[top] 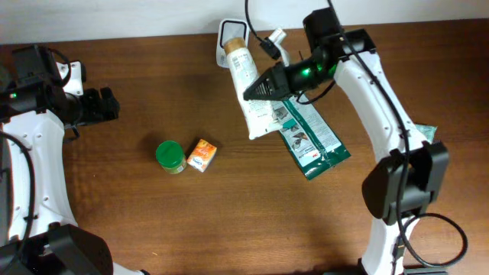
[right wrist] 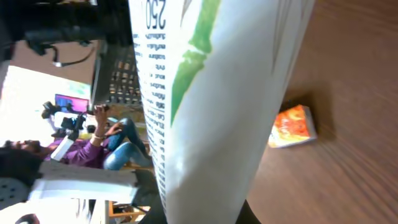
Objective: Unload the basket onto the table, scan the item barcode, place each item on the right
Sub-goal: 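Raise the white tube with the right gripper in front of the scanner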
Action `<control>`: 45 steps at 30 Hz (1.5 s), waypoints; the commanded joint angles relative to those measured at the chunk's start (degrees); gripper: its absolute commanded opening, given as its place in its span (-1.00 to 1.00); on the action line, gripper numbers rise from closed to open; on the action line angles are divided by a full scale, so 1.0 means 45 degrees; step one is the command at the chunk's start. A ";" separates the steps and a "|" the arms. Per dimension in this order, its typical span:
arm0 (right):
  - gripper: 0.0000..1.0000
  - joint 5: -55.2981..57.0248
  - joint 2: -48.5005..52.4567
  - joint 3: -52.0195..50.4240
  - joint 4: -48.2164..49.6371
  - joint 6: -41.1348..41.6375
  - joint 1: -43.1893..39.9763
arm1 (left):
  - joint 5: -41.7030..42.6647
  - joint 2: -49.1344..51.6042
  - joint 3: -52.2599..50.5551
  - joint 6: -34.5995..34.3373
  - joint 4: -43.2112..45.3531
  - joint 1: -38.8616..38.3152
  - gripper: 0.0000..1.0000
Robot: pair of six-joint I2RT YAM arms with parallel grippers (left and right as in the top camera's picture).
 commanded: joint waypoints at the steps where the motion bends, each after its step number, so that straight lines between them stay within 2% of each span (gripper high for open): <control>1: -0.92 -0.0437 -0.0656 0.0398 0.0000 0.0442 -0.0029 | 0.0049 -0.0039 0.0126 0.0204 -0.0015 0.0078 0.98; 4: -0.92 0.3293 -0.0656 0.1967 -0.0175 0.1977 0.0559 | 0.0053 -0.0039 0.0126 0.0204 -0.0015 0.0083 0.98; 5: -0.92 0.5241 -0.0651 0.3041 -0.0306 0.2302 0.0908 | 0.0049 -0.0039 0.0126 0.0204 -0.0015 0.0083 0.98; 6: -0.92 0.8208 -0.0627 0.4415 -0.0330 0.2341 0.1486 | 0.0053 -0.0039 0.0126 0.0204 -0.0019 0.0078 0.98; 7: -0.92 0.9918 -0.0622 0.4872 -0.0204 0.2191 0.1807 | 0.0053 -0.0039 0.0126 0.0209 -0.0015 0.0078 0.98; 9: -0.92 1.3410 -0.0617 0.5071 0.0763 0.1083 0.2637 | 0.0049 -0.0039 0.0126 0.0209 -0.0019 0.0078 0.98; 10: -0.92 1.5640 -0.0408 0.4974 0.1715 -0.0063 0.3220 | 0.0053 -0.0039 0.0126 0.0204 -0.0015 0.0078 0.98; 13: -0.92 1.8812 0.0690 0.4911 0.3701 -0.1598 0.3827 | 0.0053 -0.0039 0.0126 0.0204 -0.0019 0.0083 0.98; 21: -0.92 2.2294 0.4784 0.4901 0.9282 -0.6003 0.3434 | 0.0053 -0.0039 0.0126 0.0209 -0.0019 0.0078 0.99; 26: -0.92 2.3086 0.6392 0.4901 1.0681 -0.7883 0.3235 | 0.0049 -0.0039 0.0126 0.0204 -0.0015 0.0083 0.99; 41: -0.92 2.3416 0.6591 0.4901 1.0477 -0.7898 0.3269 | 0.0053 -0.0039 0.0126 0.0209 -0.0019 0.0083 0.98; 44: -0.92 2.3299 0.6193 0.4901 1.0185 -0.7640 0.3269 | 0.0053 -0.0039 0.0126 0.0209 -0.0019 0.0078 0.98; 45: -0.92 2.2979 0.5863 0.4906 0.9938 -0.6970 0.3264 | 0.0053 -0.0039 0.0126 0.0209 -0.0019 0.0078 0.98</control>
